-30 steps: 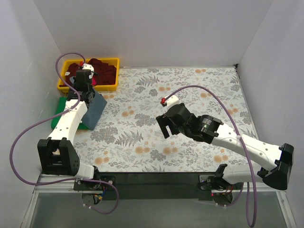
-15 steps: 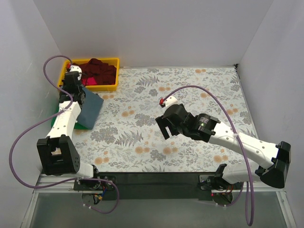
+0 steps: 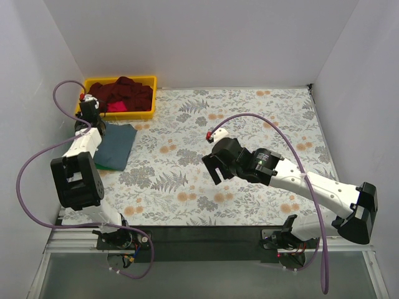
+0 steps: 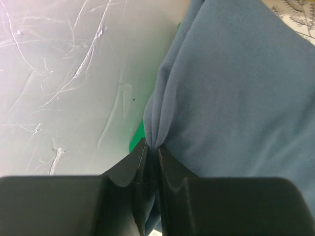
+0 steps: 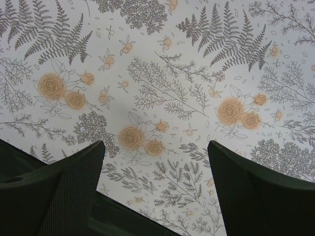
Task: Fold and stack the t-shirts
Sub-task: Neatly place the folded tshirt to the corner
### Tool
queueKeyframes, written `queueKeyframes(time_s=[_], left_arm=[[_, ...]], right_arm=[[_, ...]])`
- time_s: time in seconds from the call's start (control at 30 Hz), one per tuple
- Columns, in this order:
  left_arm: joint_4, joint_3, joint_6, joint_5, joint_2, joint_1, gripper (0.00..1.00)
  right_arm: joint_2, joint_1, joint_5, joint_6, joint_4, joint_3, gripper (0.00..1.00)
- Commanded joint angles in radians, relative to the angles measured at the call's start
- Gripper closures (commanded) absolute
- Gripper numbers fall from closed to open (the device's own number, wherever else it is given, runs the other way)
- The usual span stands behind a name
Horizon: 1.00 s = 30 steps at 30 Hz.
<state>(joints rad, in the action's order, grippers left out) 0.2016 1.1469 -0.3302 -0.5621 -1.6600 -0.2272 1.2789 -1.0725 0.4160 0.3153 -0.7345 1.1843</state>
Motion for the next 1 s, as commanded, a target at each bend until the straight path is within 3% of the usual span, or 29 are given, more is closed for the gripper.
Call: queueKeyframes(time_s=[0.0, 0.3, 0.43, 0.47, 0.57, 0.67, 0.73, 0.97], left_arm=[[-0.031, 0.062, -0.030, -0.005, 0.023, -0.021, 0.92], [-0.005, 0.091, -0.093, 0.031, 0.016, -0.064, 0.86], [-0.001, 0.096, -0.112, 0.010, 0.003, -0.077, 0.71], [0.004, 0.097, -0.118, 0.007, -0.001, -0.080, 0.60], [0.007, 0.096, -0.141, 0.010, 0.017, -0.089, 0.43], [0.012, 0.105, -0.165, 0.042, 0.029, -0.089, 0.36], [0.041, 0.115, -0.217, 0.076, 0.035, -0.089, 0.34], [0.111, 0.114, -0.482, 0.470, 0.126, -0.083, 0.24]], right_arm=[[0.010, 0.003, -0.006, -0.002, 0.003, 0.032, 0.09], [0.014, 0.003, -0.009, -0.010, 0.003, 0.021, 0.09], [0.013, 0.005, -0.011, -0.010, 0.006, 0.018, 0.09], [0.014, 0.003, -0.010, -0.012, 0.003, 0.018, 0.09], [0.011, 0.003, -0.008, -0.010, 0.004, 0.014, 0.09], [0.011, 0.003, -0.008, -0.010, 0.006, 0.015, 0.09], [0.007, 0.003, 0.007, -0.013, 0.004, 0.014, 0.09], [-0.059, 0.051, 0.093, 0.018, 0.006, -0.044, 0.07]])
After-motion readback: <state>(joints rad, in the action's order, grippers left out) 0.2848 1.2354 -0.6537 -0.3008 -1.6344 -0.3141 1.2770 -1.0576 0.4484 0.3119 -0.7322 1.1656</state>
